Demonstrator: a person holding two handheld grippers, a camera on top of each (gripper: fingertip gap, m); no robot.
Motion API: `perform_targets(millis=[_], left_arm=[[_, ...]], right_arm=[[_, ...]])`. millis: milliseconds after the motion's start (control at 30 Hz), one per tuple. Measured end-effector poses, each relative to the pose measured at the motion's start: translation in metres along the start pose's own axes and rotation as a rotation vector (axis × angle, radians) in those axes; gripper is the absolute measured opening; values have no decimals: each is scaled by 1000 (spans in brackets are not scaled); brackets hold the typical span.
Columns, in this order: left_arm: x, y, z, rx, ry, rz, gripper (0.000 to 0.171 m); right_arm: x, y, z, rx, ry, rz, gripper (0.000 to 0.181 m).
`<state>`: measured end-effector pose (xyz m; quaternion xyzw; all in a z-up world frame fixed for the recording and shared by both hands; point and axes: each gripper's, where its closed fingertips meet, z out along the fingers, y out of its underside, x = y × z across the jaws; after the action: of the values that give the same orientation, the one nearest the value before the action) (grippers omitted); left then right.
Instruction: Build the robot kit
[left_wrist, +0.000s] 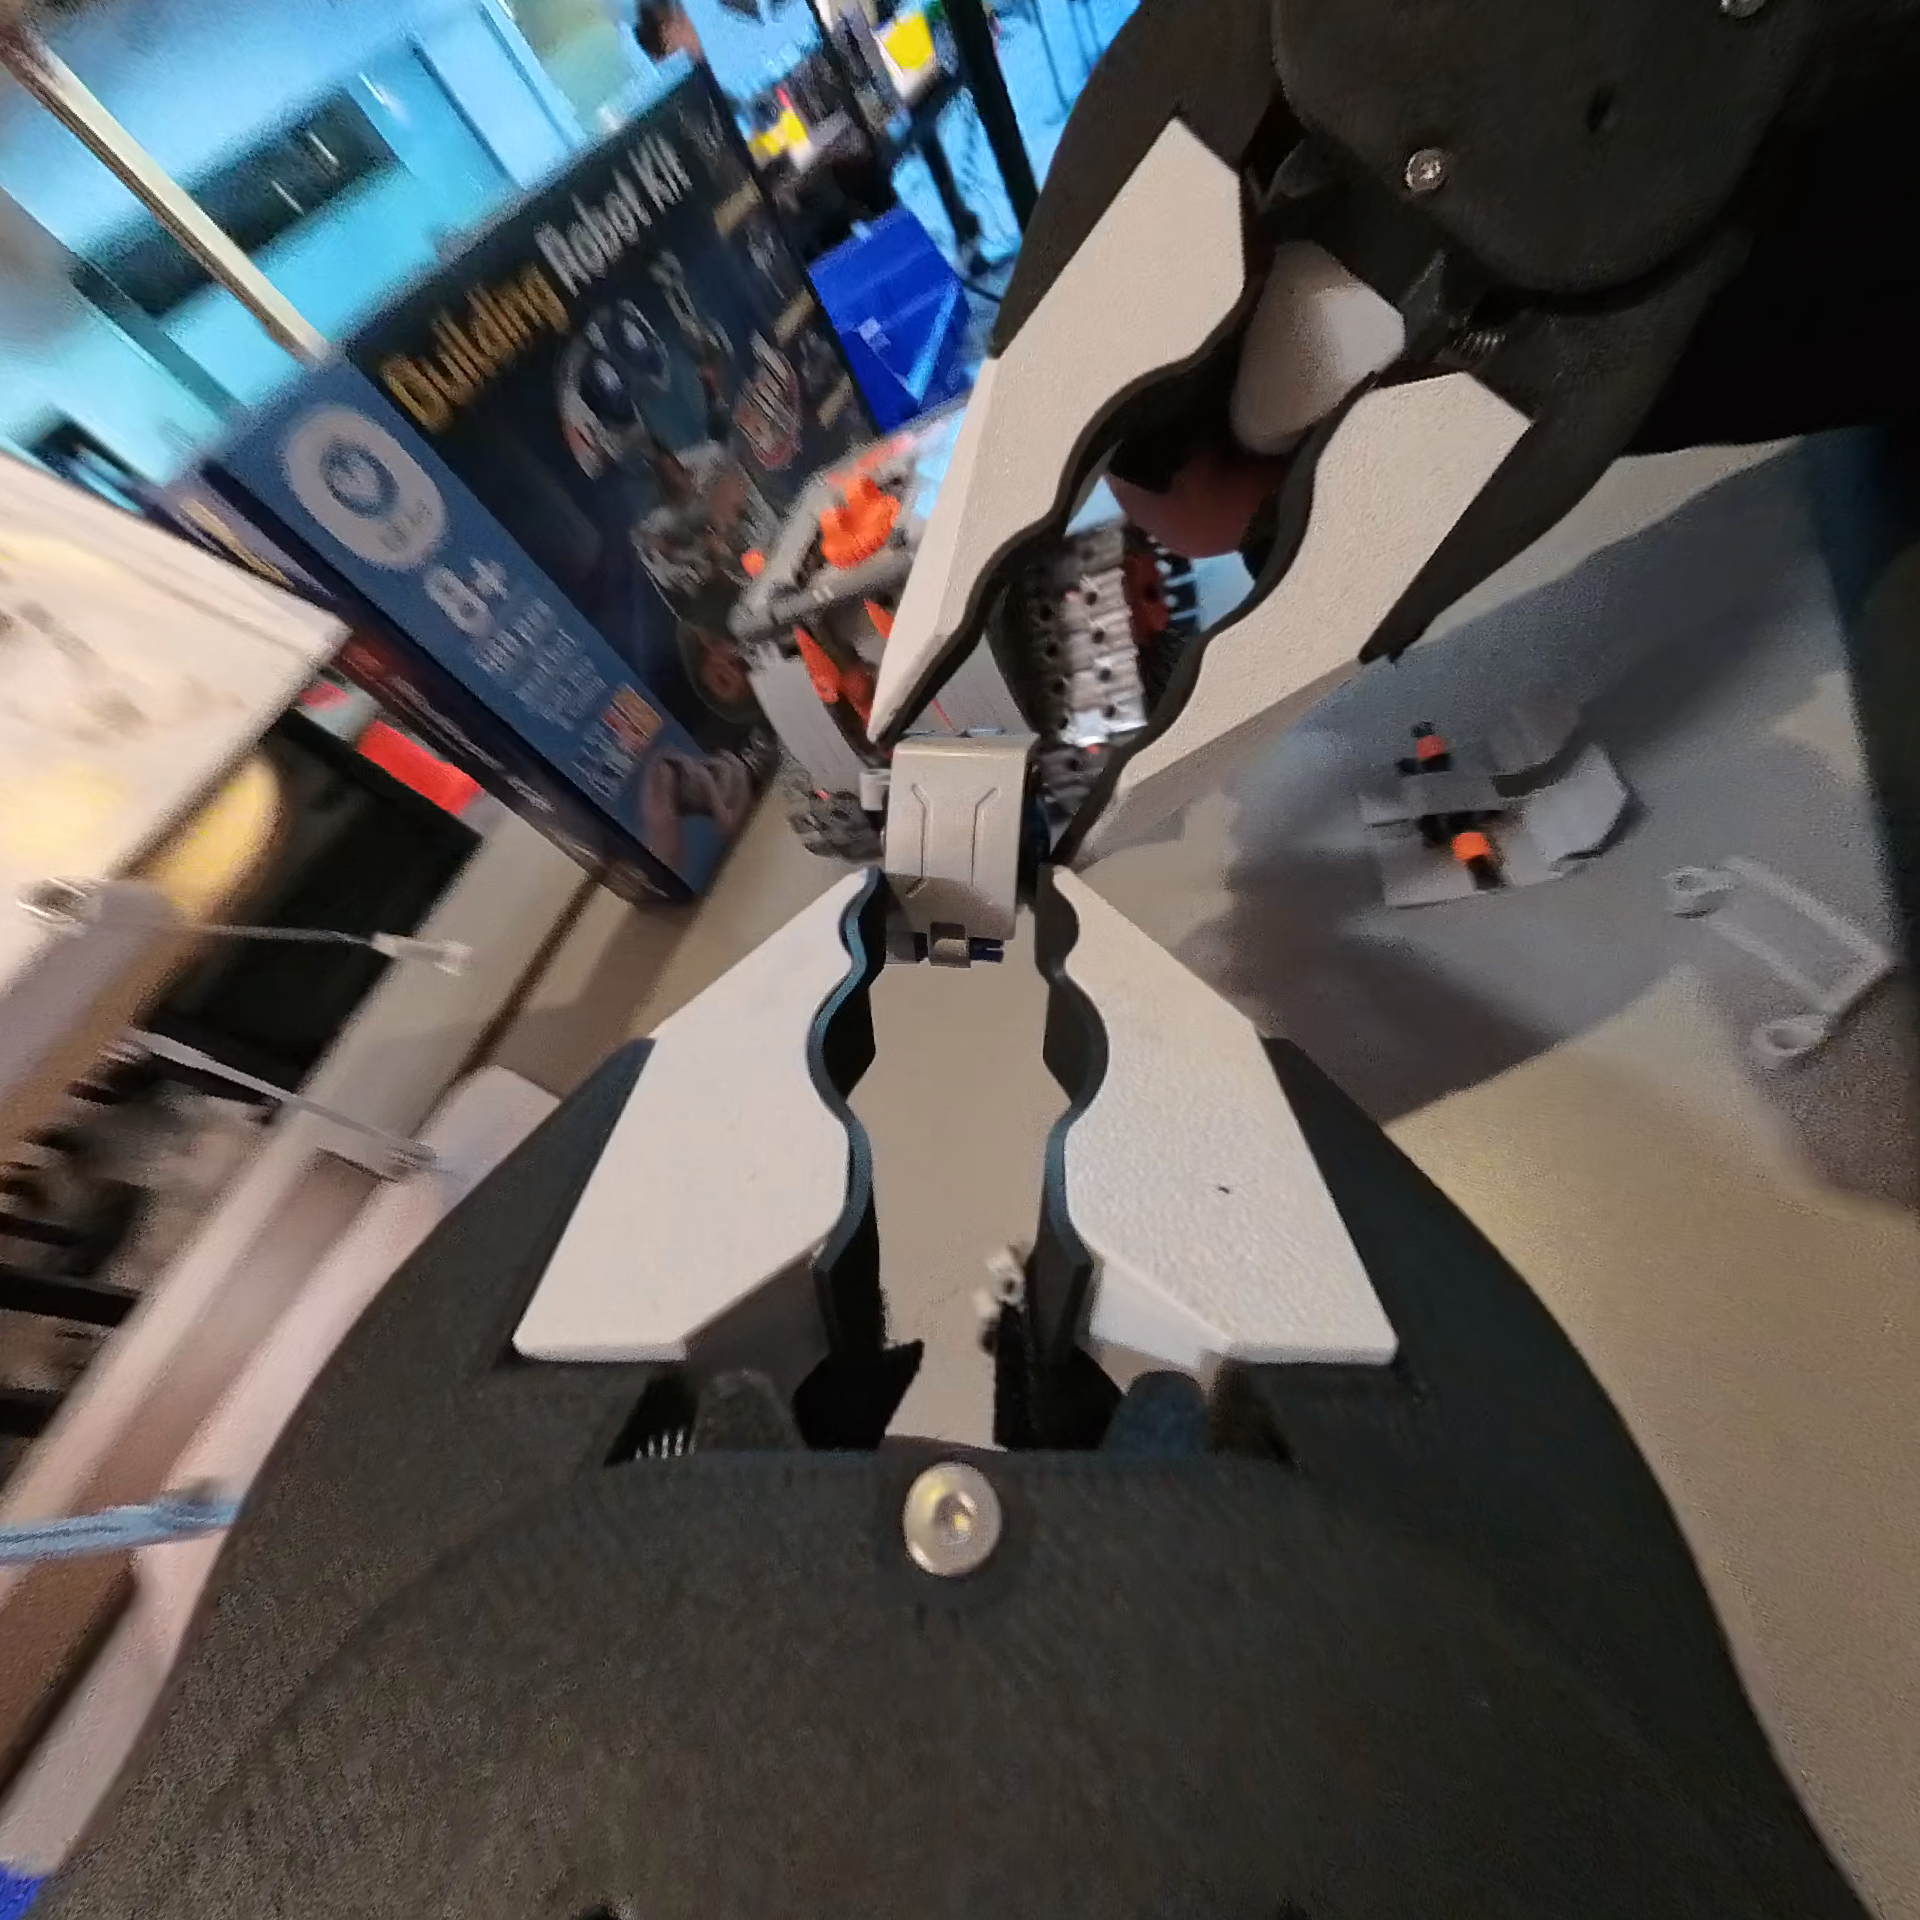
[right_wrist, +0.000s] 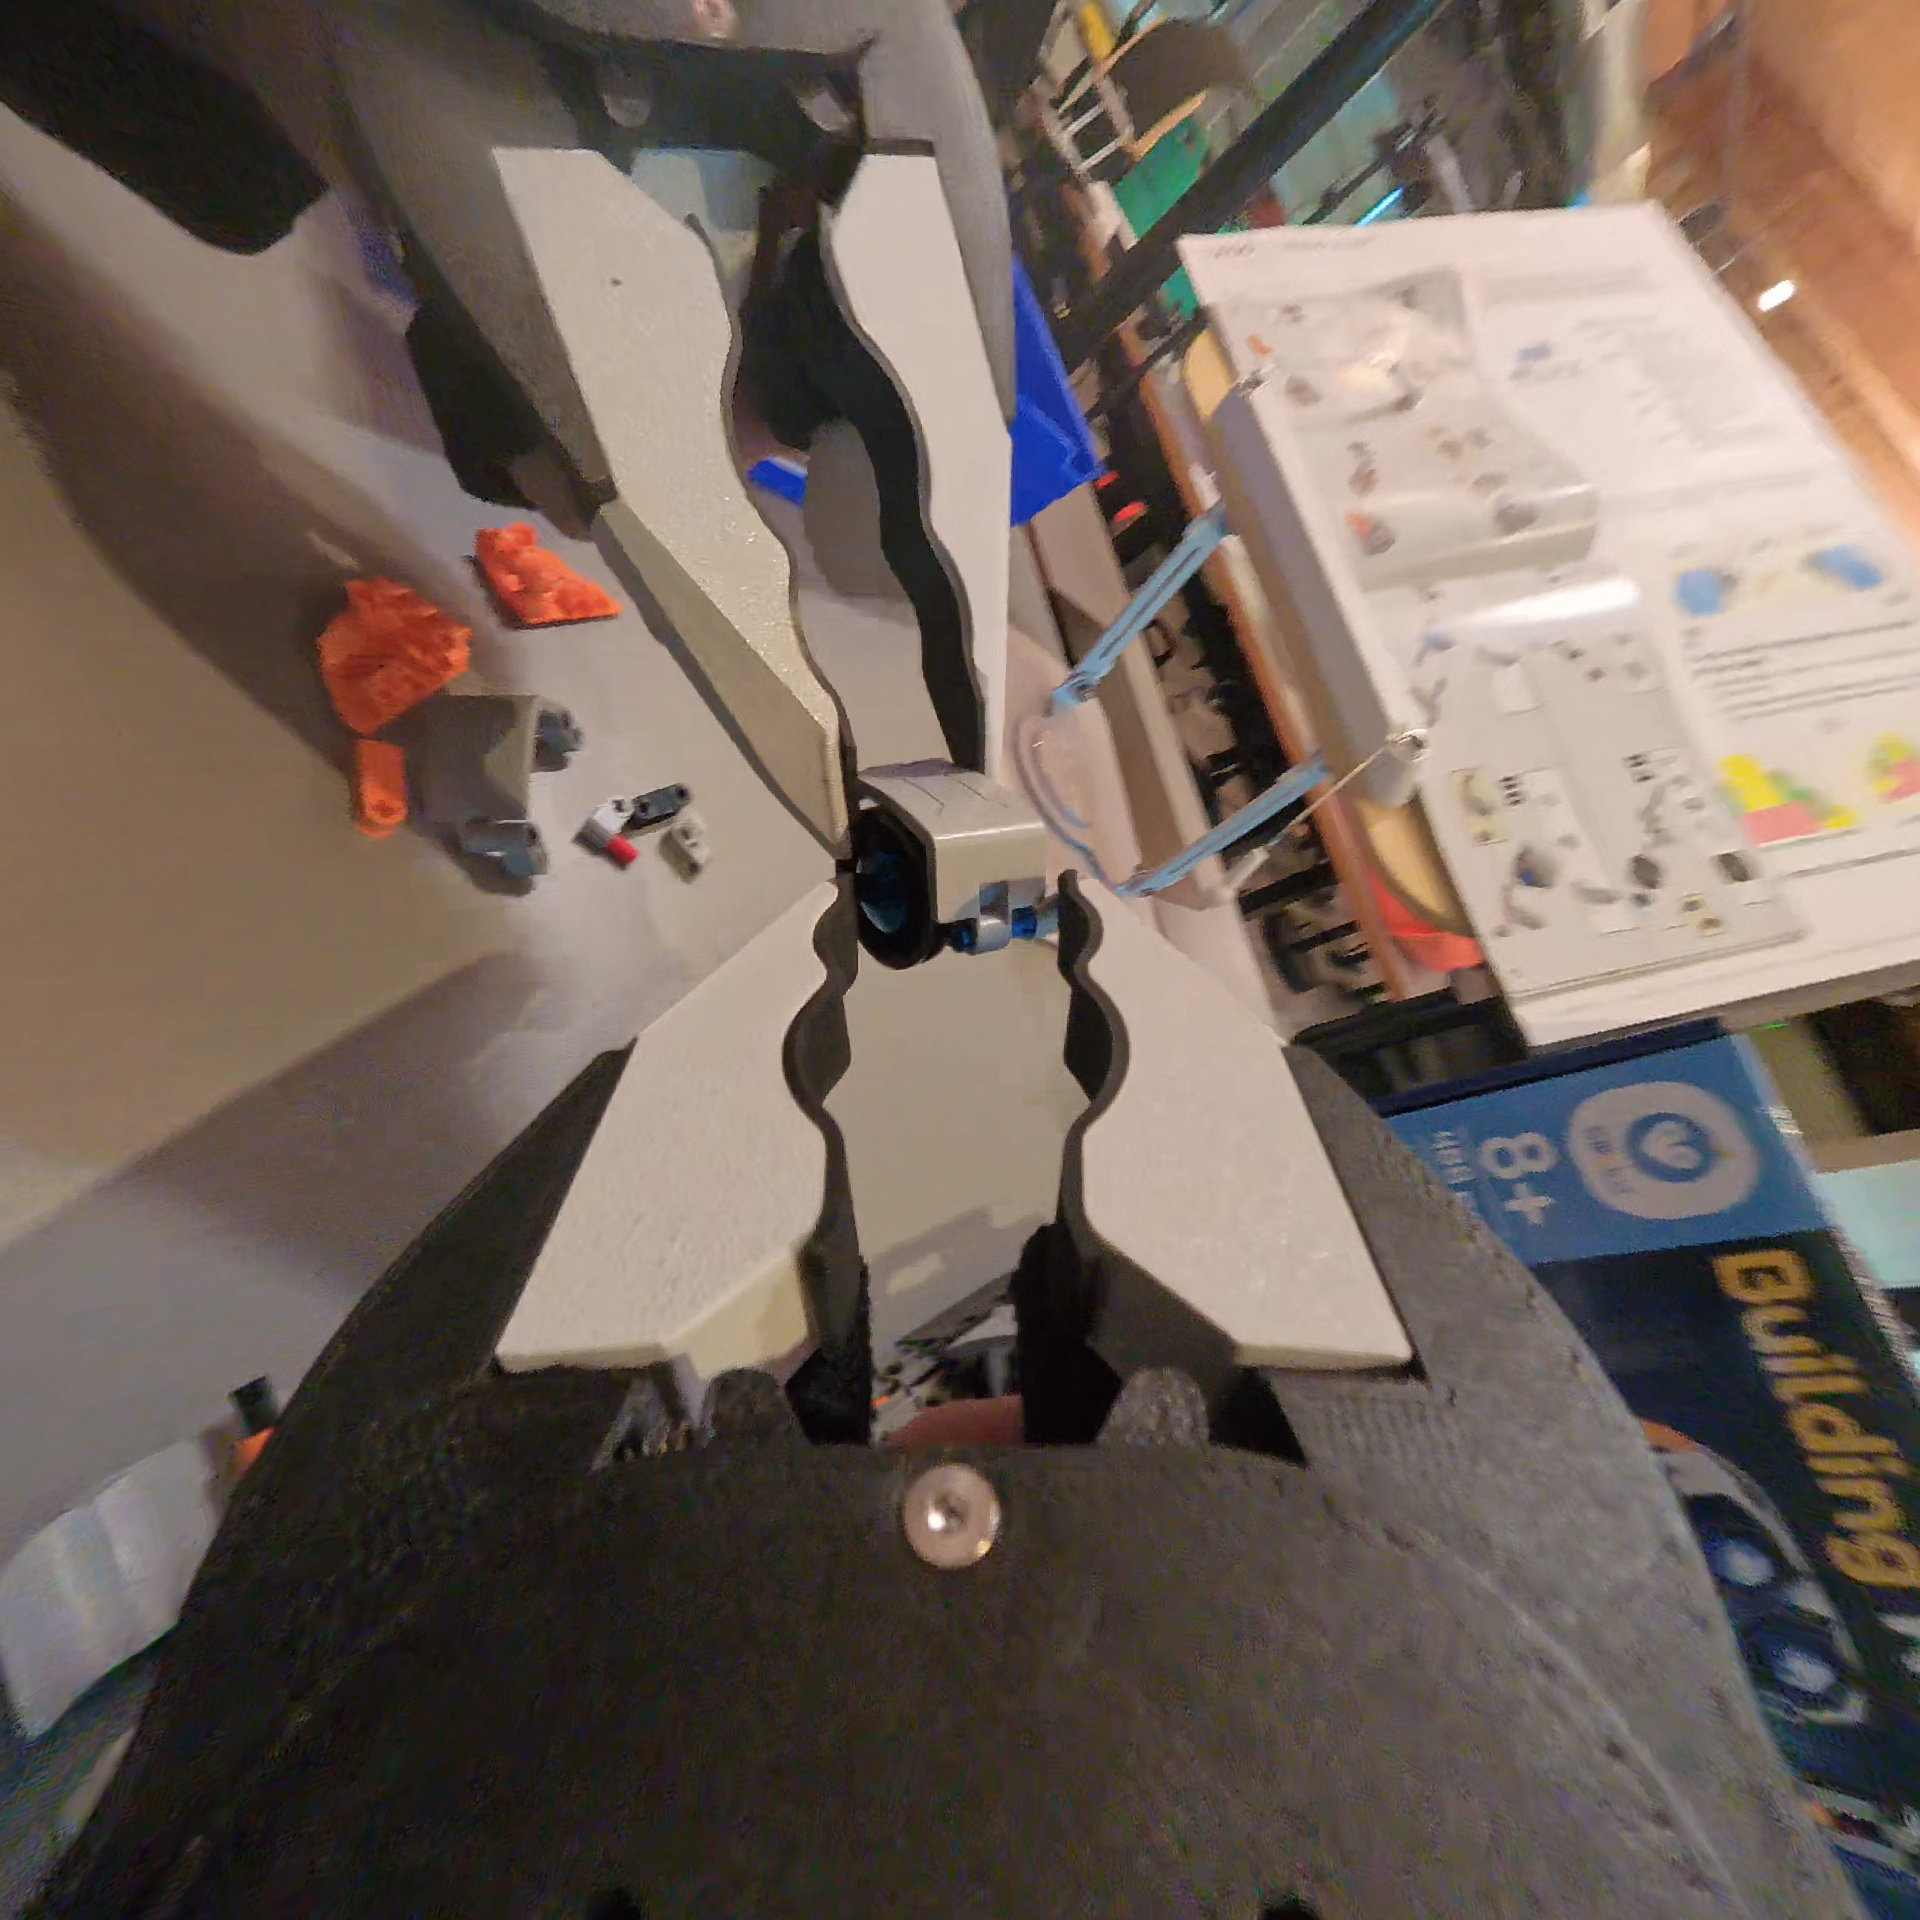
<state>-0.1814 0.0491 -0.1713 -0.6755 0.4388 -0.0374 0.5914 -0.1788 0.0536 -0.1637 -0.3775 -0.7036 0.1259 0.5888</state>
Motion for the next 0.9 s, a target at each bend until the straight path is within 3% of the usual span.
perform_targets(millis=[100, 200, 333, 467, 900], left_arm=[[-5, -15, -2, 19, -141, 193, 25], [-7, -26, -3, 6, -281, 400, 25], [-5, -38, -4, 4, -397, 571, 25], [-7, -50, -10, 48, -457, 624, 25], [-7, -65, -18, 107, -531, 683, 25]], right_arm=[[13, -6, -6, 38, 85, -8, 41], [26, -5, -11, 68, 120, 75, 58], [27, -8, -16, 123, 82, 152, 50], [24, -18, -22, 183, 65, 150, 33], [29, -32, -31, 266, 118, 112, 26]])
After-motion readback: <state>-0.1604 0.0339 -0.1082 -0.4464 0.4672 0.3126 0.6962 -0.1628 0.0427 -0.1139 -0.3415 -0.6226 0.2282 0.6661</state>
